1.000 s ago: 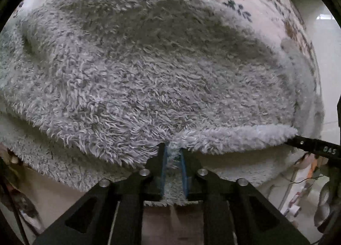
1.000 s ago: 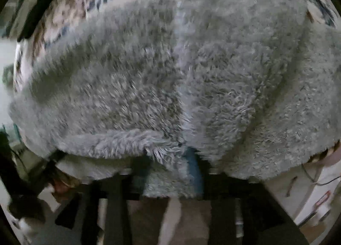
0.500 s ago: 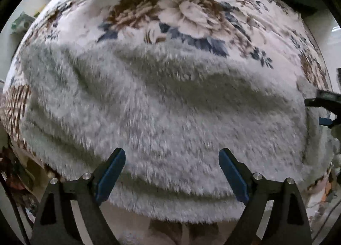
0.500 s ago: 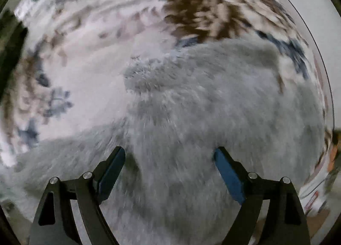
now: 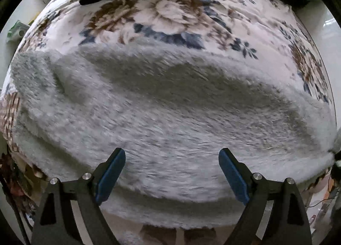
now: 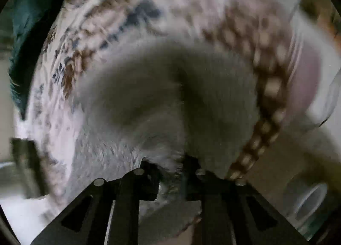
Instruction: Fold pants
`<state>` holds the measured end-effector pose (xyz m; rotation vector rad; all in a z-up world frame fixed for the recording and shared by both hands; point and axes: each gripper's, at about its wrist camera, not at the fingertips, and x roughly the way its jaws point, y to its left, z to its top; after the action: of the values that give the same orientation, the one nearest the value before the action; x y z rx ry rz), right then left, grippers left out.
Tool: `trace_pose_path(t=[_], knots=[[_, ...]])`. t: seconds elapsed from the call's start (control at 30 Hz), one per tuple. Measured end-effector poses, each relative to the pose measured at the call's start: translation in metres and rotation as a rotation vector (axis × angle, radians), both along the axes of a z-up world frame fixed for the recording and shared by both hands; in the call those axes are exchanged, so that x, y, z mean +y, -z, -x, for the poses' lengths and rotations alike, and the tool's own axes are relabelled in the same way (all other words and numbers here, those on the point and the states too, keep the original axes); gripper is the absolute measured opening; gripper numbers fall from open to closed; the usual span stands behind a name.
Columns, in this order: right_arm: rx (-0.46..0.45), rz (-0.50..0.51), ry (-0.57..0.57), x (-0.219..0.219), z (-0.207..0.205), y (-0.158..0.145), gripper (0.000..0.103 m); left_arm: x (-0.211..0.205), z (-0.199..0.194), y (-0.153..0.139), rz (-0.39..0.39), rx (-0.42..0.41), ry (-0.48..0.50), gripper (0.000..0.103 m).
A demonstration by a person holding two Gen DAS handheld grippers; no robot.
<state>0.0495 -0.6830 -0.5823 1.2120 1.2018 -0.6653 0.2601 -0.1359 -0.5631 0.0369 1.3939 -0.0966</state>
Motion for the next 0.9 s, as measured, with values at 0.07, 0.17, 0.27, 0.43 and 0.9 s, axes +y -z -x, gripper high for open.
trace_pose_path(t=[0.07,0.17,0.27,0.43,0.9], knots=[[0.005,-0.011,-0.017,0.003,0.013,0.007,0.073,-0.007,0.005,0.006,0.002,0.014,-0.002,0.089],[-0.031,0.005,0.001,0.018,0.031,-0.002,0.082,-0.009,0.009,0.002,-0.001,0.013,0.002,0.089],[-0.08,-0.055,-0.012,0.053,0.03,-0.011,0.082,0.006,0.011,-0.009,-0.003,0.016,-0.035,0.089],[-0.107,-0.103,-0.235,0.138,-0.012,-0.024,0.082,0.068,0.002,-0.026,-0.017,0.047,-0.175,0.089],[0.014,-0.306,-0.285,0.319,-0.069,0.034,0.081,0.258,-0.083,-0.017,0.057,0.027,-0.545,0.089]])
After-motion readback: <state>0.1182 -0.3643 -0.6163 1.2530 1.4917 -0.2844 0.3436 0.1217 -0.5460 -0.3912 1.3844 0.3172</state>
